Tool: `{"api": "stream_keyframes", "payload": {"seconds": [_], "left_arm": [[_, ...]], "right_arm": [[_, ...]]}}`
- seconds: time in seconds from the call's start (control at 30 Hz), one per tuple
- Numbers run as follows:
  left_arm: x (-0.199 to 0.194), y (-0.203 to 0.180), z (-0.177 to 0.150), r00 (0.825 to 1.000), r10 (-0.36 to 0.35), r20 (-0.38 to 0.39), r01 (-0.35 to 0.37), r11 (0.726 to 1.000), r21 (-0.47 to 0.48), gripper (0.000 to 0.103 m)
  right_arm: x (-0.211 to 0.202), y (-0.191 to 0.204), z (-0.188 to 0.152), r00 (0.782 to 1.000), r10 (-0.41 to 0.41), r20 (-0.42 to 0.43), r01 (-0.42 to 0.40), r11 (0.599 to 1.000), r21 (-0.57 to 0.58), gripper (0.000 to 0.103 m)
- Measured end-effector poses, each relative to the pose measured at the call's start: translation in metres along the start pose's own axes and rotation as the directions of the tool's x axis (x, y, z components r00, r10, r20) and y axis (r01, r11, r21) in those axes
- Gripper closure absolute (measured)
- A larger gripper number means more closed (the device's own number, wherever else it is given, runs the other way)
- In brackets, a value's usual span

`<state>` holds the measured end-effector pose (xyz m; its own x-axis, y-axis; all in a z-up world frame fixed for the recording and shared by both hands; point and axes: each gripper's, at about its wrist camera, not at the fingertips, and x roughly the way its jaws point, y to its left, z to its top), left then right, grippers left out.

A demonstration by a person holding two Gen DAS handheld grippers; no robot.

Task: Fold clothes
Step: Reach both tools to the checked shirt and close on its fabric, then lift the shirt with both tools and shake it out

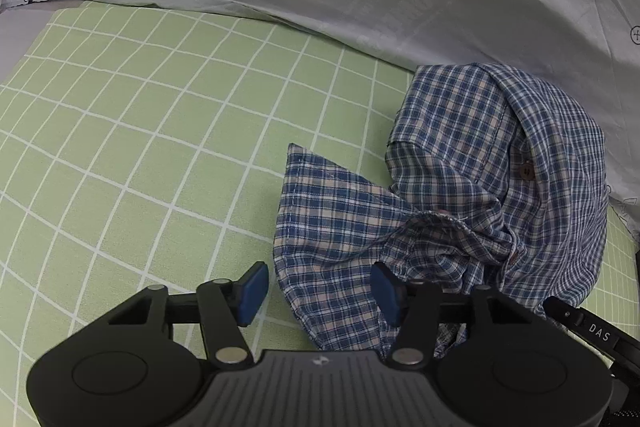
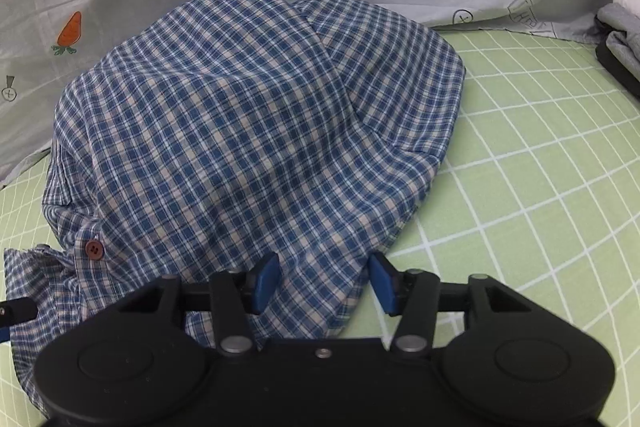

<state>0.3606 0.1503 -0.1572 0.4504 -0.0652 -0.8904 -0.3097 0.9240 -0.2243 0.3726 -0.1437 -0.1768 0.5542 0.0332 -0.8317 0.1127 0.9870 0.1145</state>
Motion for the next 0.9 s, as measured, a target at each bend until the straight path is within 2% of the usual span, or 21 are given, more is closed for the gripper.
{"api": "stream_keyframes", "payload": {"seconds": [0.03, 0.07, 0.1, 0.2, 0.37, 0.67, 0.8, 0.9], "left_arm": [[0.003, -0.001, -0.001, 1.0, 0.01, -0.008, -0.01, 1.0, -0.009, 0.075], [0.004, -0.001, -0.005, 1.0, 0.016, -0.011, -0.016, 1.0, -0.02, 0.089], [0.004, 0.0, -0.009, 1.0, 0.017, -0.013, -0.017, 0.999, -0.033, 0.099], [-0.004, -0.002, -0.023, 0.999, 0.043, -0.017, -0.044, 0.998, -0.034, 0.1], [-0.034, 0.0, -0.06, 0.998, 0.06, -0.02, -0.061, 0.997, -0.057, 0.1], [-0.108, 0.008, -0.173, 0.989, 0.14, -0.049, -0.144, 0.986, -0.08, 0.101], [-0.144, 0.014, -0.214, 0.982, 0.188, -0.016, -0.189, 0.977, -0.103, 0.101], [-0.165, 0.011, -0.231, 0.976, 0.218, 0.022, -0.214, 0.971, -0.109, 0.101]], "right_arm": [[-0.001, 0.001, -0.001, 1.0, 0.003, 0.001, -0.003, 1.0, -0.02, 0.079], [-0.003, 0.001, -0.002, 1.0, 0.008, 0.001, -0.008, 0.999, -0.031, 0.086], [-0.005, -0.002, -0.004, 1.0, 0.017, 0.0, -0.017, 0.999, -0.027, 0.093], [-0.017, -0.011, -0.014, 0.999, 0.032, 0.005, -0.032, 0.999, -0.038, 0.099], [-0.062, -0.029, -0.042, 0.997, 0.066, 0.033, -0.061, 0.991, -0.121, 0.1], [-0.145, -0.067, -0.13, 0.986, 0.151, -0.069, -0.16, 0.973, -0.167, 0.1], [-0.166, -0.079, -0.146, 0.978, 0.198, -0.062, -0.206, 0.96, -0.189, 0.1], [-0.182, -0.088, -0.156, 0.971, 0.232, -0.056, -0.239, 0.949, -0.207, 0.1]]}}
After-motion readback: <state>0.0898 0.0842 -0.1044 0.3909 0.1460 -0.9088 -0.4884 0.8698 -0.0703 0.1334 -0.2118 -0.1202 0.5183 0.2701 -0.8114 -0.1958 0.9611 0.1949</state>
